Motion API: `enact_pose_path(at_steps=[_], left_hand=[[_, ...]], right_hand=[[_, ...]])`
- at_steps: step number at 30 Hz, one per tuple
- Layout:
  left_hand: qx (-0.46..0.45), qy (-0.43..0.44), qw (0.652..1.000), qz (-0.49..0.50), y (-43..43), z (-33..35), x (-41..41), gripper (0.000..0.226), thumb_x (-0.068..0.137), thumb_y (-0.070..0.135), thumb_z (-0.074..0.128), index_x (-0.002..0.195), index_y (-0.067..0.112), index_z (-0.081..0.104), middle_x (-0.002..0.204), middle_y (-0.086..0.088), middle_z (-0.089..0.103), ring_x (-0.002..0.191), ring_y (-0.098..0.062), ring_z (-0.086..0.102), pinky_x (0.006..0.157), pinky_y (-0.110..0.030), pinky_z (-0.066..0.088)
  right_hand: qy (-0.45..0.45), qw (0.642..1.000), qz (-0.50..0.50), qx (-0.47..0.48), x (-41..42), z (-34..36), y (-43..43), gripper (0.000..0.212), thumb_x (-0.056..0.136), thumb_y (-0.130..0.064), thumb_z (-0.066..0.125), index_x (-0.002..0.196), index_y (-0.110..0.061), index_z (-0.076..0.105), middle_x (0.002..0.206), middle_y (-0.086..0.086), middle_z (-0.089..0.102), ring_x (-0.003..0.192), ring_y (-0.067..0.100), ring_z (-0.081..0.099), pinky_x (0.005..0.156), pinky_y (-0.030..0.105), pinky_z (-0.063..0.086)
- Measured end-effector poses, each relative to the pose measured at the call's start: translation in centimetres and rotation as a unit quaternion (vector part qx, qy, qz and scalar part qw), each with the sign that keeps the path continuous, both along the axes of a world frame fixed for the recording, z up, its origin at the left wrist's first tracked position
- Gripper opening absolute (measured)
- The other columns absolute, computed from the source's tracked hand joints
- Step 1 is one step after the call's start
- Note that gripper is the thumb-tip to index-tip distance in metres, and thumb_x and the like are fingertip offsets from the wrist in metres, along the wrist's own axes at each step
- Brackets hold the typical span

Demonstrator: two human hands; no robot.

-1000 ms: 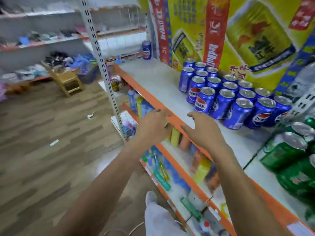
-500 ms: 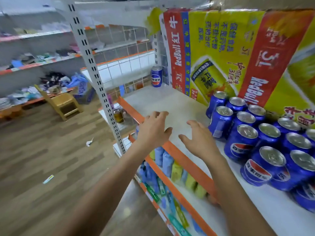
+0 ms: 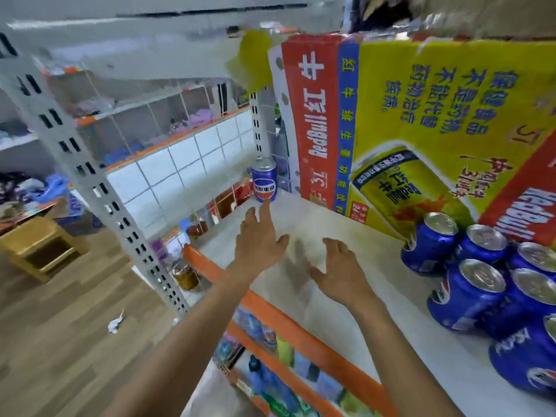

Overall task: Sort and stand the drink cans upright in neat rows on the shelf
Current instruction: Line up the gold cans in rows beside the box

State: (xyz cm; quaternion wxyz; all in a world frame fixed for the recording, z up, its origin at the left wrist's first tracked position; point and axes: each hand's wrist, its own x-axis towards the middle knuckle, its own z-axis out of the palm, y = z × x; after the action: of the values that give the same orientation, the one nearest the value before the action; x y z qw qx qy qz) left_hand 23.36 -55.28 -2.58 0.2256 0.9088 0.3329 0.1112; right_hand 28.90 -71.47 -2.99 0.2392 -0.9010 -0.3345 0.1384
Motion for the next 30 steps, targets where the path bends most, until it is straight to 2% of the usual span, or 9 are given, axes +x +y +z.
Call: enact_pose_path(at_steps=[3, 8, 12, 15, 18, 22, 26, 28, 30], left_hand=[[-0.025, -0.069, 0.997, 0.006, 5.6, -0.5, 3.3, 0.093, 0.083, 0.036, 0.069, 0.151, 0.016, 0.008, 0.155, -0.010, 0.025, 0.140, -0.030, 0.028, 0.113, -0.045, 0.031], [-0.139, -0.172, 0.975, 0.030, 12.1, -2.1, 8.9, 0.086, 0.066, 0.040, 0.076, 0.137, 0.016, 0.035, 0.130, -0.008, 0.054, 0.117, -0.028, 0.054, 0.097, -0.045, 0.047], [-0.222, -0.235, 0.946, 0.041, 14.0, -3.5, 11.6, 0.078, 0.067, 0.019, 0.083, 0.132, 0.009, 0.041, 0.126, -0.011, 0.057, 0.113, -0.028, 0.057, 0.096, -0.040, 0.047], [-0.224, -0.269, 0.936, 0.029, 14.6, -4.3, 12.8, 0.087, 0.064, 0.012, 0.084, 0.137, 0.011, 0.036, 0.131, -0.007, 0.053, 0.113, -0.021, 0.054, 0.093, -0.032, 0.045], [-0.239, -0.270, 0.932, 0.026, 14.0, -4.4, 13.0, 0.087, 0.061, 0.016, 0.086, 0.133, 0.017, 0.039, 0.129, -0.003, 0.054, 0.114, -0.021, 0.054, 0.097, -0.037, 0.046], [-0.324, -0.240, 0.915, -0.020, 10.7, -4.5, 12.1, 0.078, 0.055, 0.034, 0.085, 0.122, 0.016, 0.049, 0.115, 0.001, 0.064, 0.100, -0.017, 0.063, 0.090, -0.038, 0.050], [-0.464, -0.209, 0.856, -0.095, 5.7, -3.6, 11.2, 0.076, 0.053, 0.050, 0.080, 0.120, 0.026, 0.056, 0.106, 0.005, 0.070, 0.095, -0.015, 0.068, 0.080, -0.044, 0.057], [-0.522, -0.184, 0.818, -0.154, 2.9, -3.1, 10.8, 0.077, 0.054, 0.053, 0.079, 0.123, 0.025, 0.057, 0.109, 0.001, 0.070, 0.098, -0.018, 0.068, 0.079, -0.044, 0.058], [-0.561, -0.145, 0.794, -0.185, 0.2, -2.5, 10.5, 0.077, 0.057, 0.058, 0.074, 0.124, 0.024, 0.058, 0.111, -0.004, 0.070, 0.098, -0.022, 0.069, 0.077, -0.041, 0.058]], right_hand=[[0.003, 0.999, -0.027, -0.017, 0.8, -0.3, 3.7, 0.066, 0.093, -0.034, 0.052, 0.147, -0.012, 0.022, 0.152, 0.009, 0.026, 0.139, 0.027, 0.024, 0.112, 0.037, 0.027], [0.029, 0.996, -0.071, -0.044, 1.5, -1.8, 6.8, 0.069, 0.093, -0.039, 0.052, 0.148, -0.016, 0.018, 0.156, 0.006, 0.018, 0.144, 0.025, 0.015, 0.115, 0.040, 0.023], [0.039, 0.993, -0.109, -0.017, 2.1, -2.0, 7.3, 0.068, 0.092, -0.039, 0.053, 0.148, -0.017, 0.021, 0.153, 0.005, 0.024, 0.141, 0.023, 0.020, 0.115, 0.034, 0.022], [0.033, 0.989, -0.141, 0.005, 2.7, -1.8, 7.0, 0.066, 0.092, -0.038, 0.055, 0.147, -0.016, 0.025, 0.150, 0.004, 0.029, 0.138, 0.022, 0.027, 0.111, 0.028, 0.023], [0.040, 0.983, -0.179, 0.032, 2.9, -1.8, 6.7, 0.064, 0.091, -0.038, 0.056, 0.146, -0.020, 0.028, 0.149, 0.000, 0.032, 0.136, 0.018, 0.030, 0.109, 0.026, 0.026], [0.062, 0.975, -0.200, 0.079, 3.1, -1.3, 6.8, 0.073, 0.088, -0.037, 0.063, 0.147, -0.022, 0.024, 0.151, -0.003, 0.031, 0.136, 0.016, 0.034, 0.108, 0.027, 0.031], [0.078, 0.957, -0.225, 0.163, 3.5, -0.7, 5.9, 0.096, 0.077, -0.026, 0.076, 0.149, -0.025, 0.013, 0.150, -0.003, 0.030, 0.132, 0.013, 0.037, 0.100, 0.020, 0.034], [0.066, 0.940, -0.234, 0.241, 3.6, -0.3, 4.6, 0.098, 0.072, -0.018, 0.080, 0.148, -0.024, 0.018, 0.136, -0.010, 0.042, 0.116, -0.001, 0.045, 0.091, 0.009, 0.036], [0.055, 0.911, -0.268, 0.308, 3.3, 0.3, 2.8, 0.089, 0.068, -0.014, 0.083, 0.140, -0.024, 0.031, 0.115, -0.023, 0.050, 0.098, -0.008, 0.054, 0.080, 0.006, 0.044]])
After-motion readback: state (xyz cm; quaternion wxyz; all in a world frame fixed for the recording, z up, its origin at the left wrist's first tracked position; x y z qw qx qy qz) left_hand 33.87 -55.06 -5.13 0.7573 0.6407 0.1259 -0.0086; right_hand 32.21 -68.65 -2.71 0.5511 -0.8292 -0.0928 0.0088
